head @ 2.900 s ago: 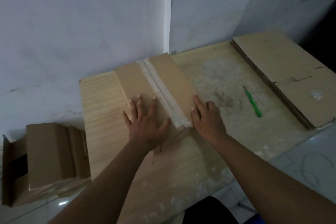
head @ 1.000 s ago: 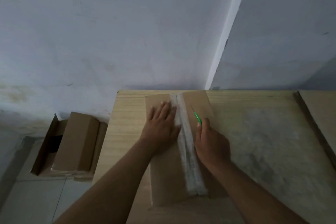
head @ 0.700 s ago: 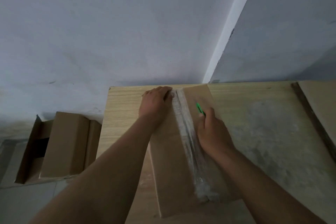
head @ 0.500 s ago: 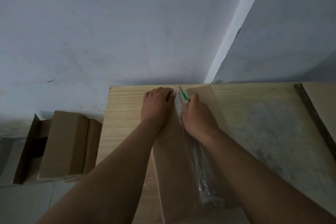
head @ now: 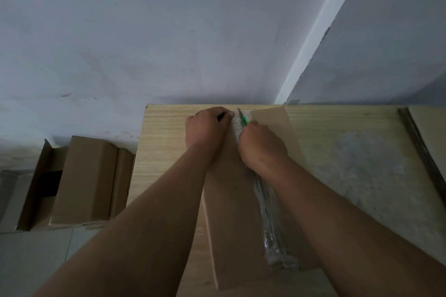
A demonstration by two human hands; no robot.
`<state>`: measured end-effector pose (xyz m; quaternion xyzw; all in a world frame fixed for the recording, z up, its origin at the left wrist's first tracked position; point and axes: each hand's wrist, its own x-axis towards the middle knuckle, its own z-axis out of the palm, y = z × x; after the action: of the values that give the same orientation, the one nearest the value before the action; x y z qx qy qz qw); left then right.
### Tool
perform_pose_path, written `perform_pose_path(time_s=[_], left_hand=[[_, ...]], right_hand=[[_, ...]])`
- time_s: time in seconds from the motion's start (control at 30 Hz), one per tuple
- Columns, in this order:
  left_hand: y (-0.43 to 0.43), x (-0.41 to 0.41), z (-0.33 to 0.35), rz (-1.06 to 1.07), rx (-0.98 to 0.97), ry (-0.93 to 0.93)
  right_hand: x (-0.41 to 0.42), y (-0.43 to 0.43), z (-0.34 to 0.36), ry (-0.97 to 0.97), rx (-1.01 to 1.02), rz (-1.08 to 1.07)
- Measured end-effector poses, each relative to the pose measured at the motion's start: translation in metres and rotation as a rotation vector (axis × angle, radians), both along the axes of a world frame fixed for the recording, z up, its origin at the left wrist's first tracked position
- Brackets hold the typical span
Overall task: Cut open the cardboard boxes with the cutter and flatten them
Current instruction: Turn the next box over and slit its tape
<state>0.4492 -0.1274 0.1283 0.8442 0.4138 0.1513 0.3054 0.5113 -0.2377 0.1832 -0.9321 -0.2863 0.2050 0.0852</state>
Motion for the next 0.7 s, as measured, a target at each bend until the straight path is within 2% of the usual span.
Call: perform_pose_path(time_s=[0.53,0.7], left_hand=[[-0.002,0.001,0.005,-0.006,0.021,0.067],[-0.001,0.001,0.005,-0.017,0.047,0.073]], right_hand=[[-0.032,-0.049,-0.014,-0.019,0.009,0.018],[-0.05,-0.073,-0.011,0.055,-0.003,-0.045]])
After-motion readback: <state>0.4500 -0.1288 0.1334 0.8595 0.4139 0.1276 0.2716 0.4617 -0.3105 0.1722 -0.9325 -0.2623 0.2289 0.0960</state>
